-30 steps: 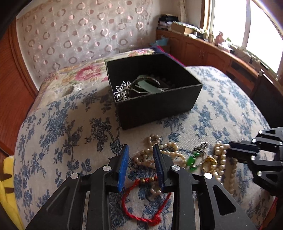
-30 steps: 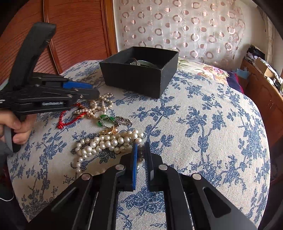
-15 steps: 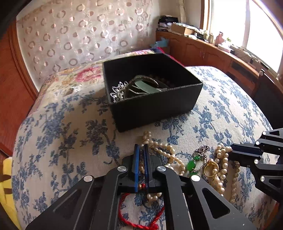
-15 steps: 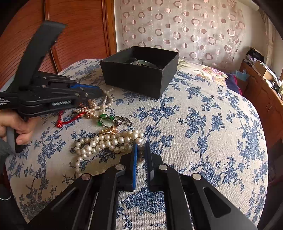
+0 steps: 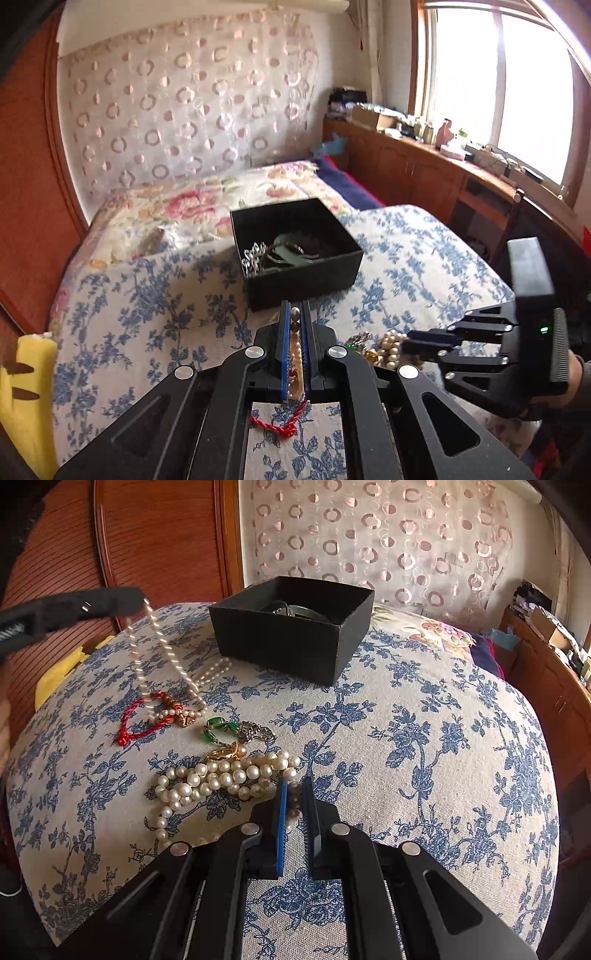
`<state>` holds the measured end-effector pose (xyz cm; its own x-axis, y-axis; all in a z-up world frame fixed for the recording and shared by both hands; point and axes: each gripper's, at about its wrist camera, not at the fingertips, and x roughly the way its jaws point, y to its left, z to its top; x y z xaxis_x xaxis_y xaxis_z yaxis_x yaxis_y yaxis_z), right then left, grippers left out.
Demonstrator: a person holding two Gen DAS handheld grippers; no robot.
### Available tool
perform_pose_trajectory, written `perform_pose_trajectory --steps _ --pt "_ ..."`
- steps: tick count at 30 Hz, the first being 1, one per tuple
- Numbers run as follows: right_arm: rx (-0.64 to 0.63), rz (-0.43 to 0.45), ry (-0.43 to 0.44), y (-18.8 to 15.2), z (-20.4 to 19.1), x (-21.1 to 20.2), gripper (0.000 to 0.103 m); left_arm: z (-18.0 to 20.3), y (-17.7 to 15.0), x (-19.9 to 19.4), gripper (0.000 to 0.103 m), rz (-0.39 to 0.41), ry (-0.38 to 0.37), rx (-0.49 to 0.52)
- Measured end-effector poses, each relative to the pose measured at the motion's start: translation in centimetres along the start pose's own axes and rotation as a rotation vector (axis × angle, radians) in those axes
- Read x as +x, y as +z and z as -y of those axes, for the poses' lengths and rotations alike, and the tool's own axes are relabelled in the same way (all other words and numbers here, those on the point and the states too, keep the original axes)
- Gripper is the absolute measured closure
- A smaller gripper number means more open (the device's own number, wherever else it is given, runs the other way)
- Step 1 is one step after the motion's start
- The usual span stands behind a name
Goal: Organize jewelry
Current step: 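Grasp a pearl necklace with the left tool while the right tool grasps another pearl strand, then lift both pearl necklaces and carry them over the black box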
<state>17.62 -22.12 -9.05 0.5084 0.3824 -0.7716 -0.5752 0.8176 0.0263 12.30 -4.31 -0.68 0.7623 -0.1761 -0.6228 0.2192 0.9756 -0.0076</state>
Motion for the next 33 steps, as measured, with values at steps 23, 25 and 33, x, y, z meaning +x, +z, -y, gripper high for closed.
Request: perform_pose_trajectory --steps 23,25,33 --pt "-0.105 0.278 -0.017 8.3 -1.7 -11.5 0.095 -0.6 3.7 -5.6 0.099 0.138 0.013 0.015" --pt "-0.112 0.293 -0.025 9.0 -1.7 -12.3 0.095 -0.6 4.2 -5.9 0.099 0.146 0.012 0.019" --pt "-0.135 0.359 -0.042 12.4 -0.9 -14.6 0.095 -0.7 6.6 -6.3 0.099 0.174 0.006 0.037"
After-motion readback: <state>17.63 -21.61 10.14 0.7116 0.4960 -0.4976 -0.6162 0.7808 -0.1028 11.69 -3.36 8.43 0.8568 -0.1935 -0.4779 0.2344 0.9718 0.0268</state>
